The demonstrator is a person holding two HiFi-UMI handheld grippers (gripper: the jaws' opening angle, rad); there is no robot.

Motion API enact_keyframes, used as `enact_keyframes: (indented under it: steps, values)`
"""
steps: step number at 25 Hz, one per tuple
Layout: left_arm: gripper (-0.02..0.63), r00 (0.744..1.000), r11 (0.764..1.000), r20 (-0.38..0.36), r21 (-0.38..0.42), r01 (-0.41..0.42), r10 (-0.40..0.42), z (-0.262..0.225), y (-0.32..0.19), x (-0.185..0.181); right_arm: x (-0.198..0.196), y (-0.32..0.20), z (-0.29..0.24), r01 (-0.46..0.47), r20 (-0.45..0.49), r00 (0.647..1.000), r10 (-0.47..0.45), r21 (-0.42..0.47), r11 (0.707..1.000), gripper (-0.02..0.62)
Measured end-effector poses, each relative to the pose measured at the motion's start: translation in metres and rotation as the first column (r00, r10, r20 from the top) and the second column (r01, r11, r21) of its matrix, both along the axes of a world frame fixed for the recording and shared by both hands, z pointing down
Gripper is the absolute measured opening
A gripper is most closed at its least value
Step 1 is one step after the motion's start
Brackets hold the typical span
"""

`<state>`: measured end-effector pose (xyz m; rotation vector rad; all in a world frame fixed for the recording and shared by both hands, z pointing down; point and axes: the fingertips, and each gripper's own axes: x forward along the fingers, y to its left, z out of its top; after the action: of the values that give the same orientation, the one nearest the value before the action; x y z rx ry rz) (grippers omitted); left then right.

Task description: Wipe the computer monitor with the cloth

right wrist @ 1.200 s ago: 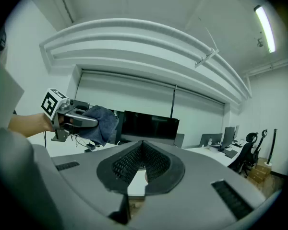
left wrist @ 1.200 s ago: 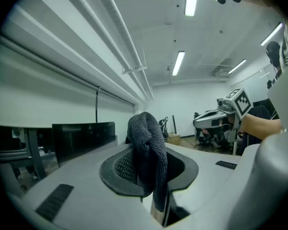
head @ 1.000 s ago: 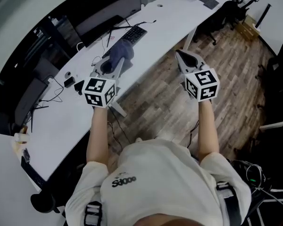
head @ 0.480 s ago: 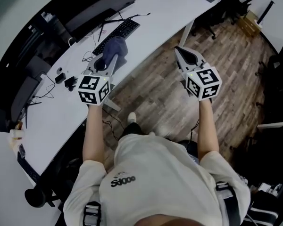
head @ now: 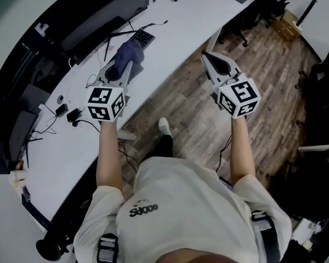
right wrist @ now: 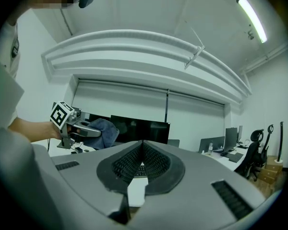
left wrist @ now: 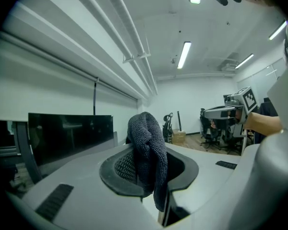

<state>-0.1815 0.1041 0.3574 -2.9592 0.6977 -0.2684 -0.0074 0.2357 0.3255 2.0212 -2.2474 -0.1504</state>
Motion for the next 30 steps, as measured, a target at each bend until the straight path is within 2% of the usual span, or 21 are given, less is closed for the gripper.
enact_keyframes:
  steps: [4,8,12,14,18,21,25,30]
  values:
    - [0.083,1.000,1.000,-0.005,0.001,-0.002,0.002,0.000,-0.059,0.032,0.032,-0.058,-0.004,-0.012,-0.014,1.000,0.012,-0.008,1.000,0.005]
    - [0.083,0.999,0.999,-0.029,-0.045,-0.016,0.015,-0.001,-0.120,0.070,0.061,-0.120,-0.014,-0.021,-0.053,0.998,0.019,-0.026,0.999,0.005]
    - [0.083,0.998,0.998,-0.038,-0.029,-0.060,0.059,-0.010,-0.168,0.113,0.086,-0.178,-0.021,-0.019,-0.067,0.998,0.017,-0.029,0.999,0.005]
    - [0.083,0.996,0.997,-0.047,-0.024,-0.075,0.073,-0.013,-0.190,0.128,0.092,-0.207,-0.019,-0.003,-0.054,0.999,0.000,-0.045,0.999,0.005]
    - [0.084,0.995,0.995,-0.031,-0.031,-0.100,0.099,-0.013,-0.225,0.156,0.107,-0.248,-0.022,0.030,0.033,0.999,-0.028,-0.060,0.998,0.005]
    - [0.084,0.994,0.994,-0.032,-0.034,-0.107,0.106,-0.017,-0.244,0.172,0.121,-0.272,-0.022,0.019,0.020,1.000,-0.018,-0.080,0.997,0.005]
    - [0.084,0.996,0.996,-0.027,-0.020,-0.083,0.083,-0.026,-0.274,0.193,0.142,-0.305,-0.024,0.031,0.012,0.999,-0.030,-0.064,0.998,0.005]
    - [0.084,1.000,0.999,-0.023,0.037,0.006,-0.005,-0.042,-0.322,0.229,0.174,-0.356,-0.015,0.072,-0.044,0.996,-0.076,-0.082,0.994,0.005]
